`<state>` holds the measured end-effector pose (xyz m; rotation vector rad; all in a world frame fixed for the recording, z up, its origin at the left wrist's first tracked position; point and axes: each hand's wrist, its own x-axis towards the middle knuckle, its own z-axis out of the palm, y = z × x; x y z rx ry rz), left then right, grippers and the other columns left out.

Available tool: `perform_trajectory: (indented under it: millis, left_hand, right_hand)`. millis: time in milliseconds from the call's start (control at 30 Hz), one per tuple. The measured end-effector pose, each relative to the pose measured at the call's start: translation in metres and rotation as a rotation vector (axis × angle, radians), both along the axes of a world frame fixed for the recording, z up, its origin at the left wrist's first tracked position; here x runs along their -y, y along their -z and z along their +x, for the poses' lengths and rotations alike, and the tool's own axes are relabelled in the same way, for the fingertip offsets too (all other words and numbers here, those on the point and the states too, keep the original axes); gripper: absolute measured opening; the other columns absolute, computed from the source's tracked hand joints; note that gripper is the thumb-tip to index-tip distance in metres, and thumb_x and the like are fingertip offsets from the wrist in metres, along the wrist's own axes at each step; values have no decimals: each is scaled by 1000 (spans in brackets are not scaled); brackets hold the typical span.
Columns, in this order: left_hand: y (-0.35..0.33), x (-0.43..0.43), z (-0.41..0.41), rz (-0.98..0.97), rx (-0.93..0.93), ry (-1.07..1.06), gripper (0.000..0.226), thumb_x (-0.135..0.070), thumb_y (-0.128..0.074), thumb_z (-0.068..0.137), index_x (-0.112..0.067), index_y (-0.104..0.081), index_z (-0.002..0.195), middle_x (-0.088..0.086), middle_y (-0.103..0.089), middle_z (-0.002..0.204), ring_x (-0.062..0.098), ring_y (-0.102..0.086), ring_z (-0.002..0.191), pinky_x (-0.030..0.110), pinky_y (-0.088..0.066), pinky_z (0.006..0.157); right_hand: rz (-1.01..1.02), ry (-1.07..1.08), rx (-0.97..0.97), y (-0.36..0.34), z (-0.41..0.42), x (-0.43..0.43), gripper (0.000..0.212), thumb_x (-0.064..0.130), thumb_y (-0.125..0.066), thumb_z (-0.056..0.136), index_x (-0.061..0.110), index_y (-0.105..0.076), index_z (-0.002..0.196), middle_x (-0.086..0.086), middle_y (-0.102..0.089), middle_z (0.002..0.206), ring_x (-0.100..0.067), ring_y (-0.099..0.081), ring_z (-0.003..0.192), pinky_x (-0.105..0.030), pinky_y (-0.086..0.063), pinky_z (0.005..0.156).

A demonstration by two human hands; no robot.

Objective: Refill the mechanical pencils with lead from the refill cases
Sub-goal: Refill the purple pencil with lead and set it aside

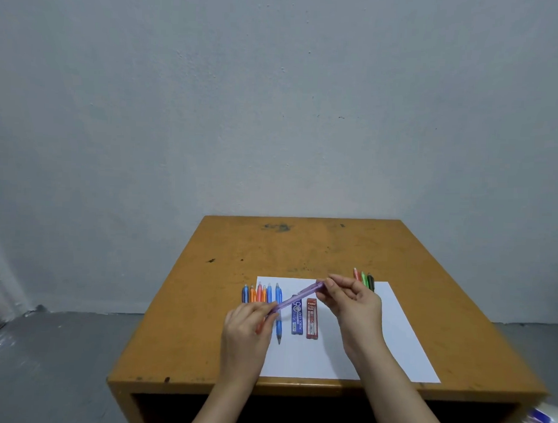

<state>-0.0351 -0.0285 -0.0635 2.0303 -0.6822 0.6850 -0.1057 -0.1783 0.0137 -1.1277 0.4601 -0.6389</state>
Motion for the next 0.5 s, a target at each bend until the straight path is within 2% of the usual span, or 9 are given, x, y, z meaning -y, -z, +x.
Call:
perform_trajectory:
  millis: [167,267,400,500]
  left_hand:
    - [-3,1,2,34,2,12,23,-7,-81,70,-16,-74,90,-8,-70,87,-1,-53,86,14,-35,74]
    - [-3,0,1,37,-32,-19,23,-6,-81,71,-17,-74,90,-9,-70,88,-2,-53,84,15,-34,75]
    - [-4,0,1,21,-79,-45,21,-9,-78,74,-16,-74,93,-8,-71,91,3,-56,87,14,-33,77]
    - [-3,0,1,9,-93,-64,22,-8,-79,74,-16,-74,94,-8,-70,91,5,-58,87,21,-37,76]
  right_hand:
    - [143,36,18,1,-1,7,7,-4,-61,86,-2,-63,93,-18,-72,79,-23,-70,69,-27,-60,67]
    - [141,71,32,0,0,15,6,-4,-61,86,0,-64,91,-15,-71,78,-24,-70,70,-24,-59,64]
    - [-119,167,-87,7,-1,24,6,3,-70,83,9,-69,84,-8,-70,84,-20,-66,76,-23,-55,69]
    - [-304,208,-192,19,-3,25,6,11,-75,80,15,-71,81,0,-70,83,-12,-63,80,-23,-50,72]
